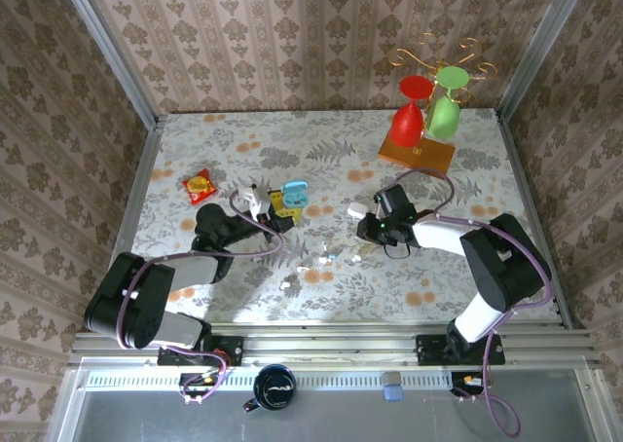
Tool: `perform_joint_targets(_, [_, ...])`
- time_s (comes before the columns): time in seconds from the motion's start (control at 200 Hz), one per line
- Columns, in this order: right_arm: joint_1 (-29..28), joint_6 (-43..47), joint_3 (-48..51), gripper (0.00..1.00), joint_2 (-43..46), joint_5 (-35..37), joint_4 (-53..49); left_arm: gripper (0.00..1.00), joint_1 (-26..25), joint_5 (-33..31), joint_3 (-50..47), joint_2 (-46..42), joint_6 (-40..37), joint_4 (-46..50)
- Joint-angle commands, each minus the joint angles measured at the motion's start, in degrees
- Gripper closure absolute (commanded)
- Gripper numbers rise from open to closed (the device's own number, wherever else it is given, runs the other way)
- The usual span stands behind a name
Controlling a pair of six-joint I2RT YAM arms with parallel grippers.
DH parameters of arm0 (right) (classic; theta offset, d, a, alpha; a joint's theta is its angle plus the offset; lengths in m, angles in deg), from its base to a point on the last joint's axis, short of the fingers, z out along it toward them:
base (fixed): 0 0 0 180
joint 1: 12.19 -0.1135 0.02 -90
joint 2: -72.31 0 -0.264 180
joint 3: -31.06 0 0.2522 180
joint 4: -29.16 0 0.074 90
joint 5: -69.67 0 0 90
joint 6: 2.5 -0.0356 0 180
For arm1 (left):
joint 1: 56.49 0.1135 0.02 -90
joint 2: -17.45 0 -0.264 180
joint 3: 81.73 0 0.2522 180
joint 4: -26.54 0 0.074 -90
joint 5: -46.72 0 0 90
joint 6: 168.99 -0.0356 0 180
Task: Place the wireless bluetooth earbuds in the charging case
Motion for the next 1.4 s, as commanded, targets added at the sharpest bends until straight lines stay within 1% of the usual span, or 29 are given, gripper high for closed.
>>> perform_joint_targets(0.0, [1.0,1.7,1.9,0.75,1.2,1.8,-2.5,0.63,0.2,-0.1,-0.7,-1.2,-1.3,-1.6])
perform_joint_targets(0.035, [1.1,1.8,2.1,0.74,1.2,1.6,-2.6,0.63,0.2,-0.2,-0.6,-1.2,-1.2,-1.6])
perform_joint_targets(0.075, [1.1,1.9,2.4,0.7,1.4,1.1,-2.2,0.63,0.2,-0.1,-0.5,-1.2,-1.2,-1.6])
perform_joint_targets(0.13, [1.1,1.4,3.1,0.6,1.8,0.1,-1.3,0.63,0.2,-0.1,-0.4,-1.2,-1.3,-1.6])
perform_joint_targets(0.175, [0.9,1.0,3.8,0.55,2.2,-0.8,-0.3,0.63,0.3,0.0,-0.3,-1.2,-1.2,-1.5])
perform_joint_targets(0.305, [-0.3,-0.2,4.9,0.48,3.5,-2.4,1.0,0.63,0.4,0.5,0.2,-0.7,-1.3,-1.6])
perform_joint_targets(0.5, [-3.6,-0.8,4.3,0.46,4.5,-2.8,1.6,0.63,0.4,0.7,0.7,0.4,-1.2,-1.6])
perform_joint_targets(0.67, [-5.8,-0.9,2.4,0.46,3.2,-2.7,2.1,0.63,0.5,0.7,0.6,0.2,-1.5,-1.6])
perform_joint_targets(0.815, [-6.1,0.6,0.1,0.46,-0.3,-2.4,2.5,0.63,0.6,0.4,0.3,0.2,-1.7,-1.6])
perform_joint_targets(0.95, [-6.3,1.7,-1.5,0.46,-1.6,-2.3,2.8,0.63,0.9,0.3,0.1,0.0,-1.6,-1.6])
perform_joint_targets(1.06, [-6.6,2.5,-2.3,0.46,-1.1,-3.9,3.3,0.63,1.1,0.3,0.1,0.0,-1.7,-1.6])
perform_joint_targets(1.195, [-7.8,4.9,-3.1,0.44,2.2,-5.9,2.3,0.63,1.8,0.5,0.0,0.0,-1.8,-1.5])
perform_joint_targets(1.3, [-8.8,9.7,-3.9,0.43,6.5,-2.3,-3.0,0.63,3.0,0.7,-0.4,-0.2,-1.8,-1.6])
perform_joint_targets(1.395, [-8.9,15.5,-5.0,0.43,8.8,3.7,-9.3,0.63,4.3,0.8,-1.1,-0.7,-2.0,-1.7])
